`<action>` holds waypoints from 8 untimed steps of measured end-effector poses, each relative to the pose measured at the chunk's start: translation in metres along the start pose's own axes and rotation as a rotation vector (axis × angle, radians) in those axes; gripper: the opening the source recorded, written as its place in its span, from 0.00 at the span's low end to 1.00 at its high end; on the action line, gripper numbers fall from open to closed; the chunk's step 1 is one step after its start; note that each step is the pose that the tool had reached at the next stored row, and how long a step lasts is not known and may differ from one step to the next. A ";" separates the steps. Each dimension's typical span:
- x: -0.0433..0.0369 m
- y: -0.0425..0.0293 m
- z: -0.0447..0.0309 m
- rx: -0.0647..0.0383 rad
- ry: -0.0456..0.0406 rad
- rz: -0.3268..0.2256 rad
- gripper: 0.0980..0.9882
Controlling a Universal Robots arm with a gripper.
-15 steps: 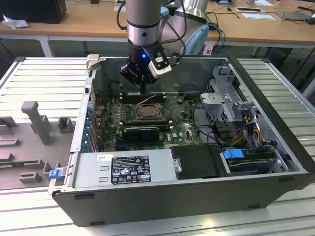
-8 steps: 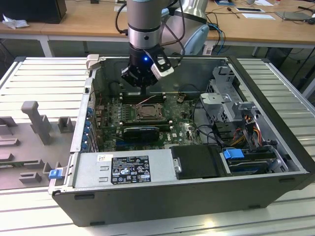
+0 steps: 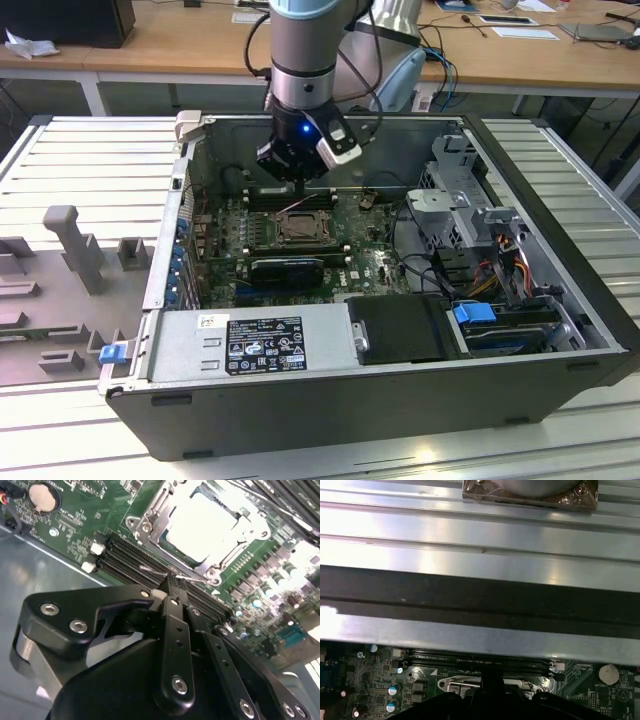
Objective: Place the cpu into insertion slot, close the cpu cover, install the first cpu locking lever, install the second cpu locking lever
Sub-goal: 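Install the first cpu locking lever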
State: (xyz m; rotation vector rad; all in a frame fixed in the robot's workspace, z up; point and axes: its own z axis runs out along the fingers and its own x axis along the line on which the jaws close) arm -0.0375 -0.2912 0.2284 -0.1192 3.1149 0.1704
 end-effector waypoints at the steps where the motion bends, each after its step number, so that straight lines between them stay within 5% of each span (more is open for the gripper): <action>1: -0.0008 -0.0003 0.0022 0.000 0.0000 0.000 0.01; 8: -0.0016 -0.0005 0.0034 0.000 0.0001 0.000 0.01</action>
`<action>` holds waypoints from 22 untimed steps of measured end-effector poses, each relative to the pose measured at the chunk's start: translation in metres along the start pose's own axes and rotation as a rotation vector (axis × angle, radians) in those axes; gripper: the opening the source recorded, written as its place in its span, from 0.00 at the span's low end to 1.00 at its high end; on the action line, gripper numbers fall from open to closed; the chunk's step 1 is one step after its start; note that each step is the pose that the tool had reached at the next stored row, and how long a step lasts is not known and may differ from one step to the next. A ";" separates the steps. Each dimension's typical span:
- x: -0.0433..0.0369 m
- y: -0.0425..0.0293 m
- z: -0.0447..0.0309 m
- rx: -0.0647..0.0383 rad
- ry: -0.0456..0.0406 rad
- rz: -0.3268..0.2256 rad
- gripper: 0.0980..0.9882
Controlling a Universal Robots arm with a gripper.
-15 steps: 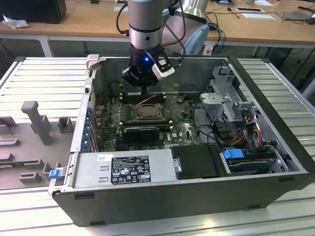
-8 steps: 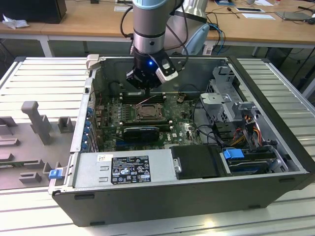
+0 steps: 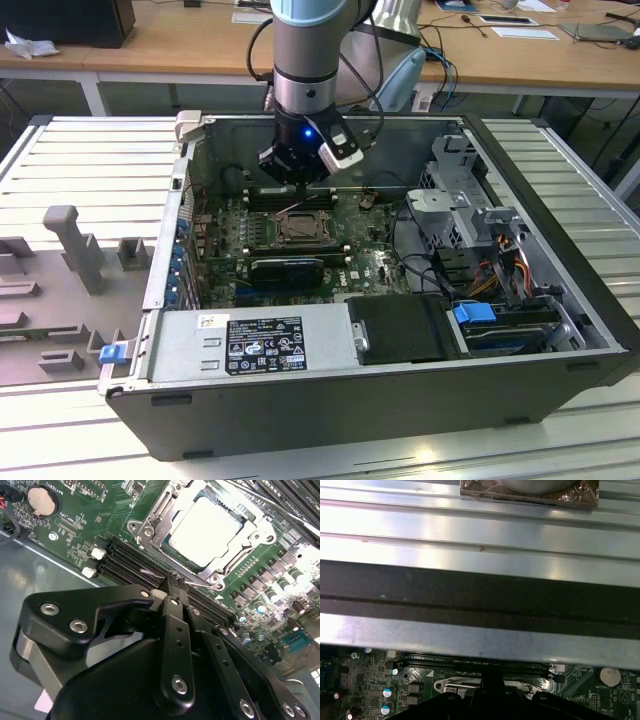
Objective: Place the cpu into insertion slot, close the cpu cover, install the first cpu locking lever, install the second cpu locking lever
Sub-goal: 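Install the first cpu locking lever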
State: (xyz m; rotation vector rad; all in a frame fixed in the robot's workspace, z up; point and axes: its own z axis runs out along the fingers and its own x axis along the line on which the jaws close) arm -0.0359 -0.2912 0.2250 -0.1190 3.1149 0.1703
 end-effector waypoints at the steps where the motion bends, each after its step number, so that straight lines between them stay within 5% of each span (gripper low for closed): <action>1: 0.0000 0.0000 0.0001 0.000 -0.0001 0.000 0.01; 9: -0.0029 0.0047 0.0064 0.000 0.0001 0.000 0.01; 16: -0.0073 0.0003 0.0110 0.000 -0.0008 0.006 0.01; 22: -0.0174 0.0007 0.0148 0.000 -0.0006 0.006 0.01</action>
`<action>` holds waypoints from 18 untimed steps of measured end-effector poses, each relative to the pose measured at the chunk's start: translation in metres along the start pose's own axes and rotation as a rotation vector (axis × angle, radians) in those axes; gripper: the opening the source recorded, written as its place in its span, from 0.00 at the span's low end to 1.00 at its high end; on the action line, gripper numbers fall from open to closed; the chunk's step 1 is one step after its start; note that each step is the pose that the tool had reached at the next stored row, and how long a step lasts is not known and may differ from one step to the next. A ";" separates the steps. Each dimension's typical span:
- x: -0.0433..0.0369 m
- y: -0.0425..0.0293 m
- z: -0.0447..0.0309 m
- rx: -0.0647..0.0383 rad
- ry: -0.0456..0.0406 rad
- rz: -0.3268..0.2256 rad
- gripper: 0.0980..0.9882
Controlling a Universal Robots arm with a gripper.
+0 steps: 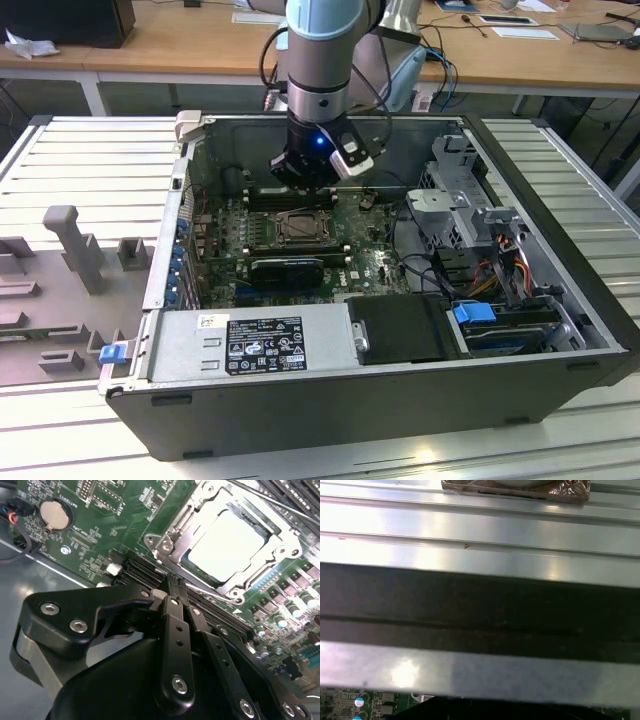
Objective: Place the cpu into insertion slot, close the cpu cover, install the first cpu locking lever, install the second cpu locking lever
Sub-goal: 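Install the first cpu locking lever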
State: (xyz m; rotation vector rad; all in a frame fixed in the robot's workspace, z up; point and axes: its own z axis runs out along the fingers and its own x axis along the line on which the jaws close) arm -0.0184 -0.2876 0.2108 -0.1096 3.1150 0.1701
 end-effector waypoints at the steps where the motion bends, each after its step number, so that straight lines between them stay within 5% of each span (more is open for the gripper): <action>1: -0.0001 0.0001 0.0007 0.000 0.0000 0.000 0.01; 18: -0.0001 -0.0006 0.0099 0.022 0.0019 0.000 0.01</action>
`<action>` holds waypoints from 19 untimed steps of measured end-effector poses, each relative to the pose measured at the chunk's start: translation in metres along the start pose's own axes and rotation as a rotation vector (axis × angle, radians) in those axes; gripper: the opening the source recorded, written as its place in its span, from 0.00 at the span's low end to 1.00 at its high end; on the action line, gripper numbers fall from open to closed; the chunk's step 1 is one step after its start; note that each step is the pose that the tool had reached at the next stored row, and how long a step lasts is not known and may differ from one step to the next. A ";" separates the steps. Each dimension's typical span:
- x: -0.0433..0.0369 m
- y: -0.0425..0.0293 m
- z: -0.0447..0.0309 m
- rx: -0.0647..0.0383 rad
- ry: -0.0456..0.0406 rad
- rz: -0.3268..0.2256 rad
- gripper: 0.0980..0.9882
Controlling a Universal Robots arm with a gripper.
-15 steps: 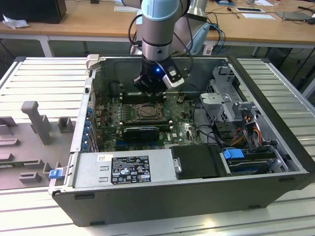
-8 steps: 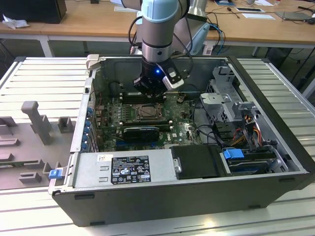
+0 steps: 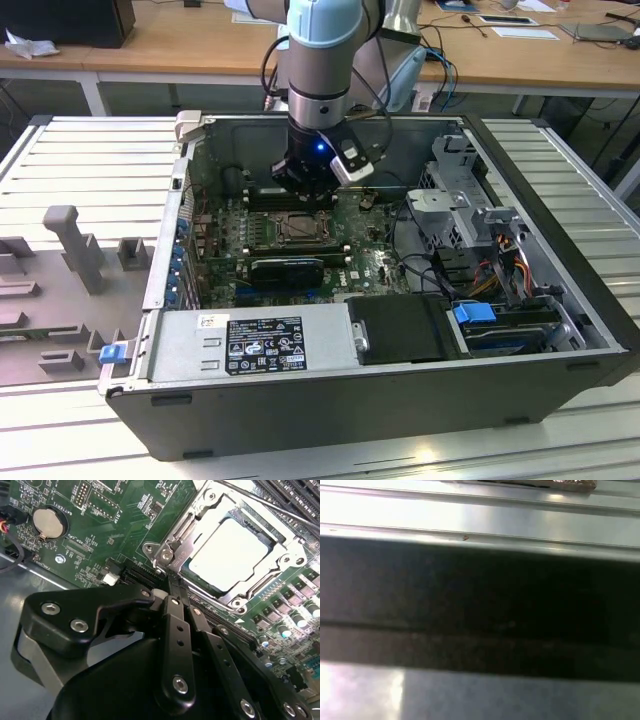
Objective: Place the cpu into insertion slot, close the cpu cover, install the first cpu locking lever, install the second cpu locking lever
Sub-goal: 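Install the first cpu locking lever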
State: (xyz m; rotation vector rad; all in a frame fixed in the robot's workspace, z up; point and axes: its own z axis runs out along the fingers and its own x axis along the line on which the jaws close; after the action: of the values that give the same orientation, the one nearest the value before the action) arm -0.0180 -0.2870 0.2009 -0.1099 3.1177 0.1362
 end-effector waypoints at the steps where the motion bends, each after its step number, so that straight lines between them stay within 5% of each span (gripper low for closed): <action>1: 0.0001 -0.0001 0.0003 -0.001 0.0001 0.000 0.01; 5: -0.0001 0.0000 0.0004 -0.017 -0.0014 0.000 0.01; 11: -0.0005 0.0014 -0.0155 -0.017 -0.0014 0.000 0.01; 19: -0.0003 -0.0016 -0.0171 -0.017 -0.0013 0.000 0.01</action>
State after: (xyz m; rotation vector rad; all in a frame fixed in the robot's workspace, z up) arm -0.0179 -0.2901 0.2178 -0.1096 3.1158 0.1621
